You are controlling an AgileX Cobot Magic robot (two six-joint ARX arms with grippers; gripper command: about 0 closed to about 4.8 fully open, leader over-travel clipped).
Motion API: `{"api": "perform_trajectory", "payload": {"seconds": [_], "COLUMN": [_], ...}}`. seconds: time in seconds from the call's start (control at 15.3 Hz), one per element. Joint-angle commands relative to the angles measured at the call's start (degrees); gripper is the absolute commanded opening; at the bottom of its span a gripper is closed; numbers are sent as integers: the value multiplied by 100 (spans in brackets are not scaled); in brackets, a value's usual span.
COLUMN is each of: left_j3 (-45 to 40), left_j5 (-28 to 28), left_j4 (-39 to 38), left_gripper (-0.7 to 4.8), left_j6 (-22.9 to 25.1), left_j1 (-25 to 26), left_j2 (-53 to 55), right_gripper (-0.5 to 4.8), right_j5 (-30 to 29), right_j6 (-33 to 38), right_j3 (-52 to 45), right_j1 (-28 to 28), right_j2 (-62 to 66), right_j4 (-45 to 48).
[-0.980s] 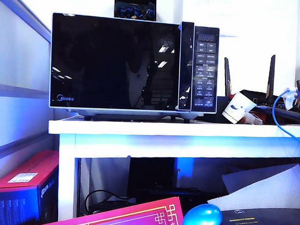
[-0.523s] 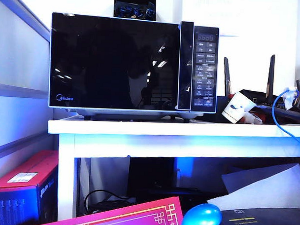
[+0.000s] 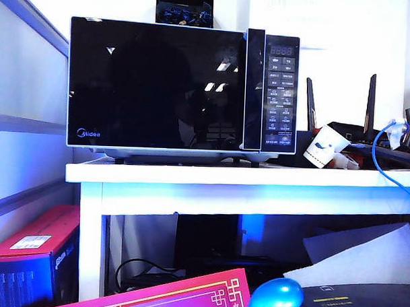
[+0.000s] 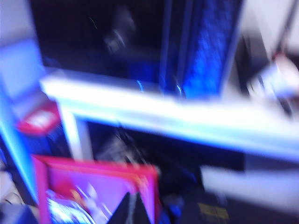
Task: Open the microwave door, place the box of snacks from the top of the microwave inside, then close the microwave door.
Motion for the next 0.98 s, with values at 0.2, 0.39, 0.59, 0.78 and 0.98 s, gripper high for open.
{"api": "perform_trajectory", "payload": {"seconds": [0.2,0.39,0.59,0.78,0.98], "left_j3": [-756,-1040,-1095,-1095,-1095], "left_j5": [-350,-597,-553,-555,-555], "left_j4": [358,356,72,11,11], "left_gripper": [-5,-5,-4,-4,-4], "left_j6": [109,247,262,264,264], "left_j1": [-2,-2,-2,-2,-2], "left_j2": [-7,-7,-7,-7,-7], "right_gripper": [-5,-5,-5,-5,-5], "right_j5": [195,688,715,715,715], "right_j6": [501,514,649,647,647], "right_j3": [-1084,-1628,-1939,-1937,-1937], "right_j1": [-2,-4,-4,-2,-2], "right_j2": [-20,-20,-20,-20,-20], "right_j4": [304,317,396,400,400]}}
